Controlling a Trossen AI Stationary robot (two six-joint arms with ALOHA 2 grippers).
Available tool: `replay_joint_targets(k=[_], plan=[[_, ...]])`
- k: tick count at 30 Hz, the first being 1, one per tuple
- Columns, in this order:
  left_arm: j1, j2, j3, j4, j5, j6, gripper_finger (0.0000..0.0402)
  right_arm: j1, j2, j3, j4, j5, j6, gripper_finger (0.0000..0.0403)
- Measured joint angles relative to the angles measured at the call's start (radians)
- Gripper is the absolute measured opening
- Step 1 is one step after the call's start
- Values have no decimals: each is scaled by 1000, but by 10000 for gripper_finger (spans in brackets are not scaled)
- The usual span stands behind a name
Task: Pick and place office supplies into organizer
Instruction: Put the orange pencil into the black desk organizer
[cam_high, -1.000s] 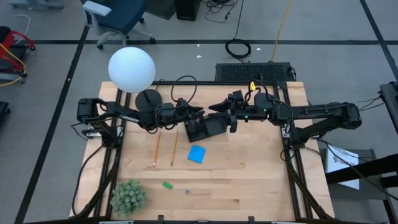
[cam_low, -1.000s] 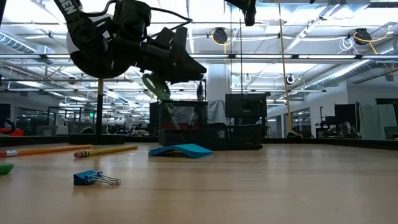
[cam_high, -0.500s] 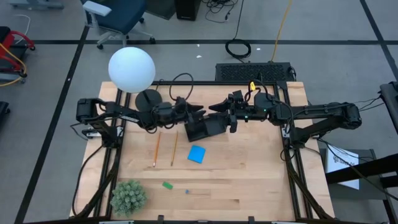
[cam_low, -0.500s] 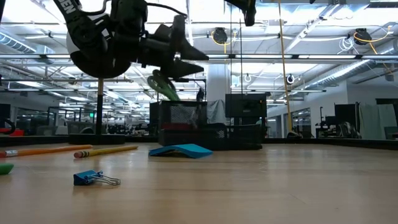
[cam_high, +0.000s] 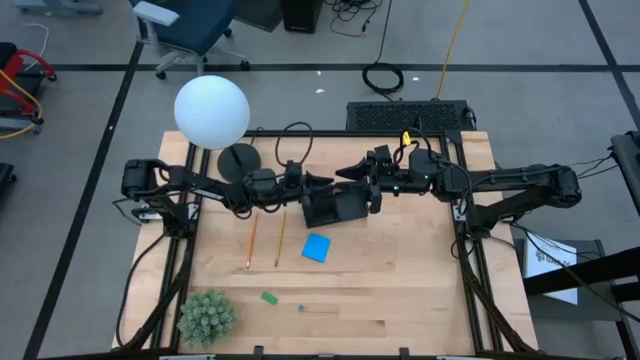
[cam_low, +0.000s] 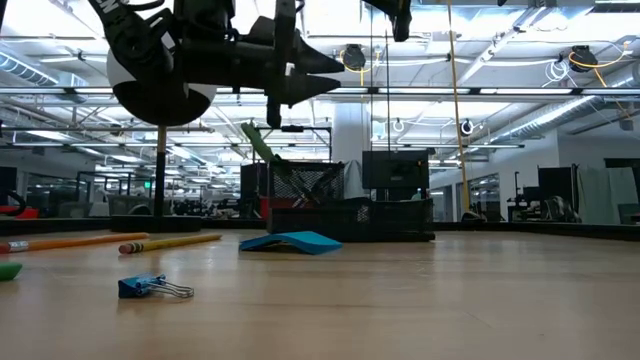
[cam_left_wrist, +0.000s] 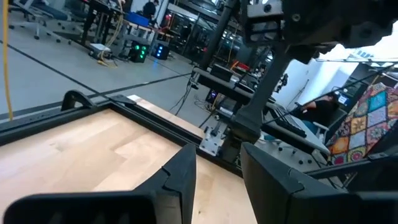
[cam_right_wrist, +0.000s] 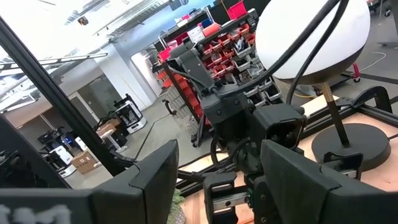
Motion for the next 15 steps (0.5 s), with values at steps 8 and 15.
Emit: replay_joint_targets(k=[8,15], plan=[[-1,-70,1,-9,-1,26,118,4,0,0,0,-2,1,217],[-2,-200,6,-163,-38,98,118,22,0,0,0,-1,-13,217]])
